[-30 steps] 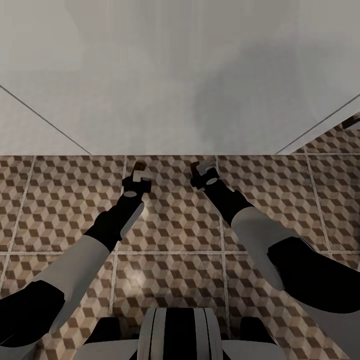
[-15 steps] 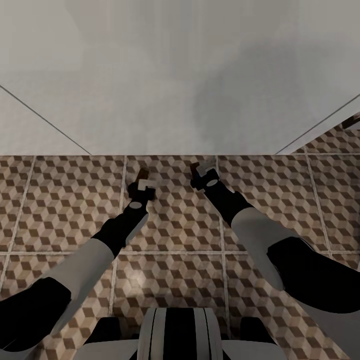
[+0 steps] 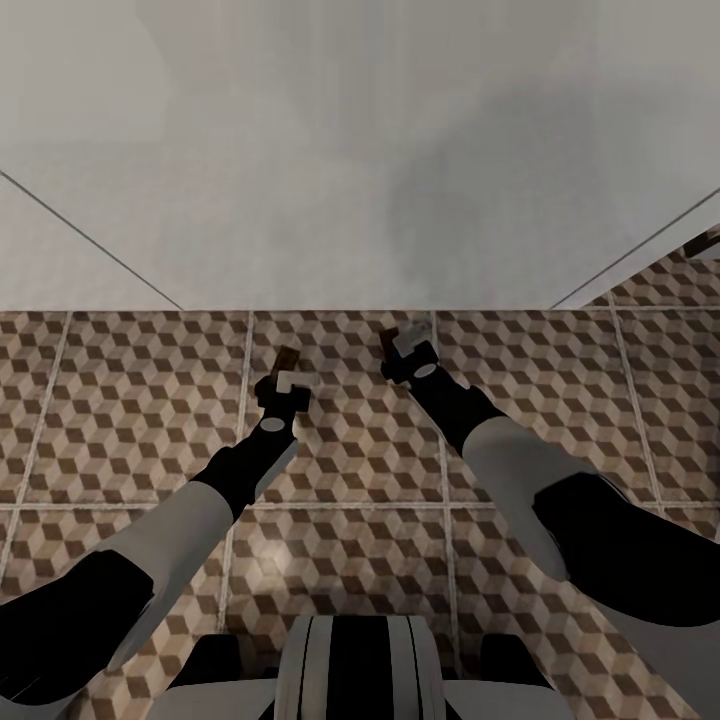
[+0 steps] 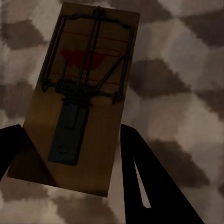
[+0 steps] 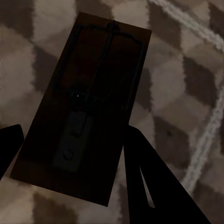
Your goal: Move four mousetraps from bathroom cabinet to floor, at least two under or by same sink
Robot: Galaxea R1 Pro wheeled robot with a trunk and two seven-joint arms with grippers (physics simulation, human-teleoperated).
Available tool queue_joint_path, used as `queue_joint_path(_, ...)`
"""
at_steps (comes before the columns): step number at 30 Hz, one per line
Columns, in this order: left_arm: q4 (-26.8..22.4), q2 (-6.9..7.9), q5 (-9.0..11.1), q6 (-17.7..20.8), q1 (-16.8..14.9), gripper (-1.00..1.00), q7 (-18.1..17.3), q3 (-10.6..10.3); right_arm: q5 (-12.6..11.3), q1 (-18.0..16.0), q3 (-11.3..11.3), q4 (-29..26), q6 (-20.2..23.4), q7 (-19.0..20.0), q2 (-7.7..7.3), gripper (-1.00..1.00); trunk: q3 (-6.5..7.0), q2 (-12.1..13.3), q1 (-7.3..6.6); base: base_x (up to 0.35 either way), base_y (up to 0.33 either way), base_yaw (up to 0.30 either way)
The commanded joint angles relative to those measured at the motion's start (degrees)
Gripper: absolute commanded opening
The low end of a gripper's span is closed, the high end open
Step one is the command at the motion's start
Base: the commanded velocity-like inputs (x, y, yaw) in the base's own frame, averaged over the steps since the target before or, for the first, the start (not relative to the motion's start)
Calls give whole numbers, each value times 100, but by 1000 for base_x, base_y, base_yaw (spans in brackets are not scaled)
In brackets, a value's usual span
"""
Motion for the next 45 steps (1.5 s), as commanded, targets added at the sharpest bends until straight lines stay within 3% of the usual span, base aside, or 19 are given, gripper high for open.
queue_joint_path(1,-6,8,26,8,-5,-100,66,-48,26,-2,21,14,15,-9,0,-100,-3,-1,-1,0,0,0)
queue_joint_path(8,-42,7,22,-88,-5,-100,68,-68,26,-2,21,65,-28,-7,0,-100,-3,-1,-1,0,0,0)
queue_joint_path(16,-37,14,22,-196,-5,-100,68,-316,25,-2,21,77,-30,-4,0,-100,-3,-1,-1,0,0,0)
queue_joint_path(45,-29,41,22,-200,-5,-100,68,-353,26,-2,21,165,-32,0,0,-100,-3,-1,-1,12,0,0)
